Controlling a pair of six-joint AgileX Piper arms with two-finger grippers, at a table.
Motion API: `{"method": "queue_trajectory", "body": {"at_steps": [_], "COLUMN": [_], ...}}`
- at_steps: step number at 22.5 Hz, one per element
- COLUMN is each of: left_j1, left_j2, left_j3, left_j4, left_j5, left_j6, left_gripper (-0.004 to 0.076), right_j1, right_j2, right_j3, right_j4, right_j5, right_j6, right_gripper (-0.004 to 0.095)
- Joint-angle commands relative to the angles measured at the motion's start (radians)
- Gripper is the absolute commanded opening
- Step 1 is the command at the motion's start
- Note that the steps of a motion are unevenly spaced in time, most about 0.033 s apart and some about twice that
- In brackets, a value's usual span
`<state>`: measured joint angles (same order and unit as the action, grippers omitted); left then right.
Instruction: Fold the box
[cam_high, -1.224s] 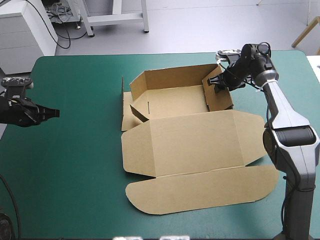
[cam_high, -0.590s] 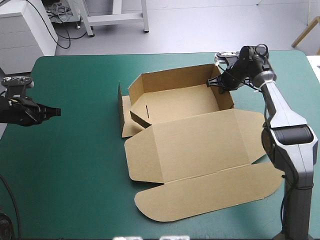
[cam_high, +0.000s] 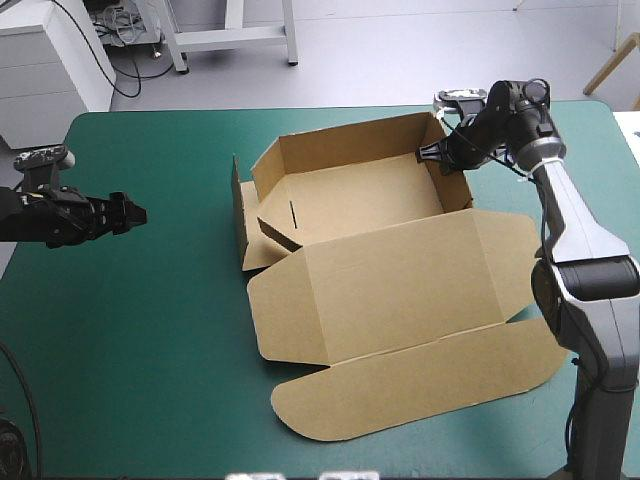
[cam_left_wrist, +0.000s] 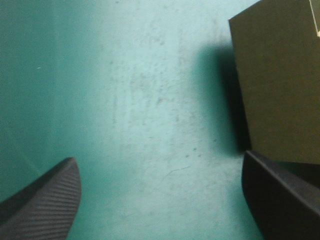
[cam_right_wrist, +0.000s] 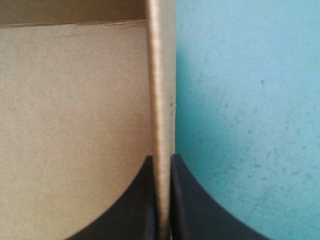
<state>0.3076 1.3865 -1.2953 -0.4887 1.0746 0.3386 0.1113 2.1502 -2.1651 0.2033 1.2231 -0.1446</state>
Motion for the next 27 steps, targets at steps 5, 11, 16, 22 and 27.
{"method": "queue_trajectory", "body": {"at_steps": [5,11,16,22,27], "left_j1": [0.0,0.0,-0.002,-0.002,-0.006], "left_j2": [0.042,0.077,0.077,0.077,0.075], "left_j3": [-0.024,-0.024,-0.024,-0.024,-0.024], "left_j4": [-0.171,-0.285,-0.556,-0.597,-0.597], "left_j5": [0.031,0.047,0.1,0.219,0.219], "left_j6": [-0.009,0.033,0.189,0.222,0.222], "left_gripper": [0.0653,0.065,0.065,0.065,0.065], "right_j1": [-0.079,-0.116,-0.068,0.061,0.093], "right_j2": [-0.237,-0.364,-0.412,-0.398,-0.398], "right_j3": [-0.029,-0.025,0.11,0.285,0.33], "right_j4": [0.187,0.283,0.332,0.32,0.292], "right_j5": [-0.018,-0.018,-0.02,-0.205,-0.261], "right_j6": [0.008,0.008,-0.015,-0.02,-0.014], "right_gripper": [-0.0014,-0.0014,-0.0014,-0.0014,-0.0013]}}
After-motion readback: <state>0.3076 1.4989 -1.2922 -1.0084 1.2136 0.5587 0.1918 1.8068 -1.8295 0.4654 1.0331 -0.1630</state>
